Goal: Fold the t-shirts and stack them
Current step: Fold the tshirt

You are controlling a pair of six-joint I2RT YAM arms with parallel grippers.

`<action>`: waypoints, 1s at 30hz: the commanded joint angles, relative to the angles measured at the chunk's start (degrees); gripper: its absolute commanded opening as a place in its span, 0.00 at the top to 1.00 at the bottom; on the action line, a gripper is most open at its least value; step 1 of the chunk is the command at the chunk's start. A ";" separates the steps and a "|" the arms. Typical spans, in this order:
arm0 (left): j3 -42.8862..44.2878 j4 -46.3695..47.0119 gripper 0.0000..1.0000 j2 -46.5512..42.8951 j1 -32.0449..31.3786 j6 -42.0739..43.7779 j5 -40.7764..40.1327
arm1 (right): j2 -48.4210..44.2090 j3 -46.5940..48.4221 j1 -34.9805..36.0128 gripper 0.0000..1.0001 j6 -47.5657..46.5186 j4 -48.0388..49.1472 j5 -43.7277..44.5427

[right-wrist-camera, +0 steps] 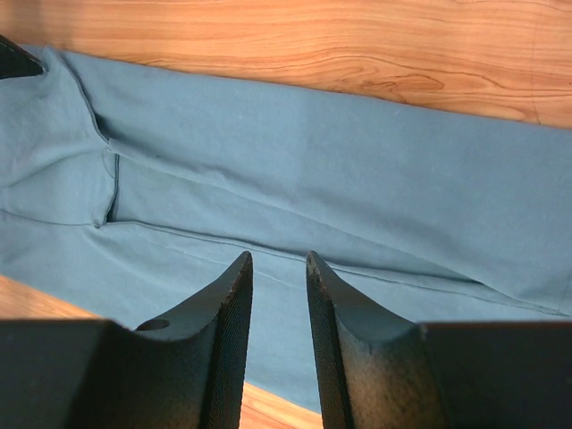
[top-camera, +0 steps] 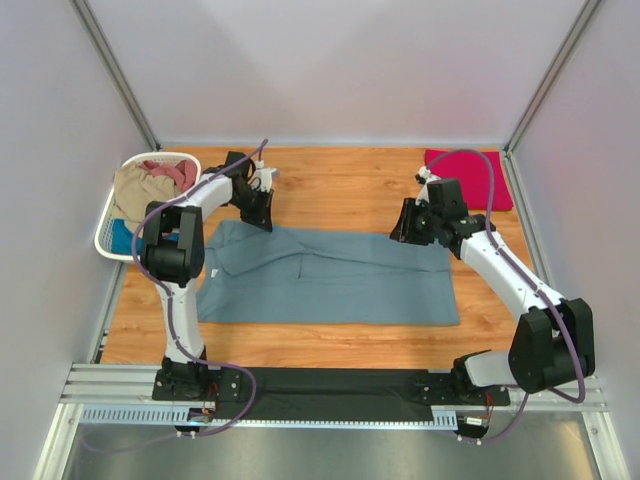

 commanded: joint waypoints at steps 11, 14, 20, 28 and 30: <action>-5.55 -2.90 1.00 -11.58 -4.32 -2.84 -5.05 | -3.79 -0.34 0.31 0.67 -1.00 -0.20 1.44; -8.97 -3.60 1.00 -15.01 -5.82 -3.80 -6.63 | -4.67 -0.60 0.31 0.66 -1.27 -0.91 1.35; -15.30 -4.57 1.00 -20.11 -9.33 -4.95 -7.78 | -6.95 -2.09 0.23 0.66 -1.97 -1.88 1.79; -13.48 1.14 0.79 -18.02 -8.29 -5.74 -16.14 | -9.42 -4.03 0.31 0.65 -1.27 -2.40 -0.75; -10.40 1.14 0.69 -15.82 -6.79 -5.30 -14.20 | -10.21 -4.03 0.31 0.64 -1.36 -2.93 -1.02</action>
